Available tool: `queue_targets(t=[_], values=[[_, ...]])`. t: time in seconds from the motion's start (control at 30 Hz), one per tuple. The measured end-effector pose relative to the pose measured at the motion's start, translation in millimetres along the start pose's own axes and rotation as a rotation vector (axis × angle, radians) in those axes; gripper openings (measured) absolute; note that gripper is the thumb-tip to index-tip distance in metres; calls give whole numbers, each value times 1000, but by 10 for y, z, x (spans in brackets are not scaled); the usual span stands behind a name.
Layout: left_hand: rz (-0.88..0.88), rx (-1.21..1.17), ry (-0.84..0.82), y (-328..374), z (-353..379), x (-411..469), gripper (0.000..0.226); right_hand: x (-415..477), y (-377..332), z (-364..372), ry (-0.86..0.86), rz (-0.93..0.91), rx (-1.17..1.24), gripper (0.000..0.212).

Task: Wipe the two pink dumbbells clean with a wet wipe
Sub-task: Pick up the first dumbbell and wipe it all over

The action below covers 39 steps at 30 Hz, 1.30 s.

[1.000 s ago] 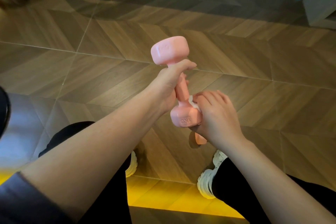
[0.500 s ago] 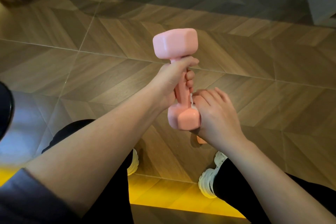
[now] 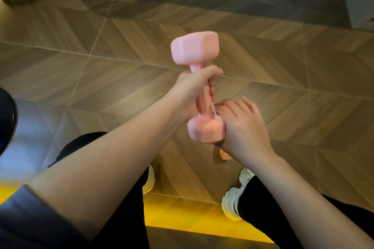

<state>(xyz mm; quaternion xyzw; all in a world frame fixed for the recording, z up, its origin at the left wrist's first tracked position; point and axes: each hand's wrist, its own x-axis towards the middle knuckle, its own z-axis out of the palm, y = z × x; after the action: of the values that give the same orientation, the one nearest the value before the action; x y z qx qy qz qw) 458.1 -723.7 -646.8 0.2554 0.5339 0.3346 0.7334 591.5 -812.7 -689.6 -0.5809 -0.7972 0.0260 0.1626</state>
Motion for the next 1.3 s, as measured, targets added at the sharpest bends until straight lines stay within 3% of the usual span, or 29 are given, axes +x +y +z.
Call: queue_targets(t=[0.13,0.37,0.67,0.87,1.13,1.3], values=[[44,-33,13,-21,-3,11,22,-2,-18,-31,24,-8,38,39],[-80,1,46,-88,39,13,18,-26,18,-32,-59,42,1,49],[-38,2,14,-21,-5,18,21,12,-48,-47,-22,-1,79,49],[-113,35,109,-24,-4,12,18,-18,29,-61,-71,12,37,56],[-55,-18,35,11,-22,17,21,35,-13,-64,-67,-5,92,49],[-105,26,101,-64,-9,33,16,-9,37,-74,-93,21,44,55]])
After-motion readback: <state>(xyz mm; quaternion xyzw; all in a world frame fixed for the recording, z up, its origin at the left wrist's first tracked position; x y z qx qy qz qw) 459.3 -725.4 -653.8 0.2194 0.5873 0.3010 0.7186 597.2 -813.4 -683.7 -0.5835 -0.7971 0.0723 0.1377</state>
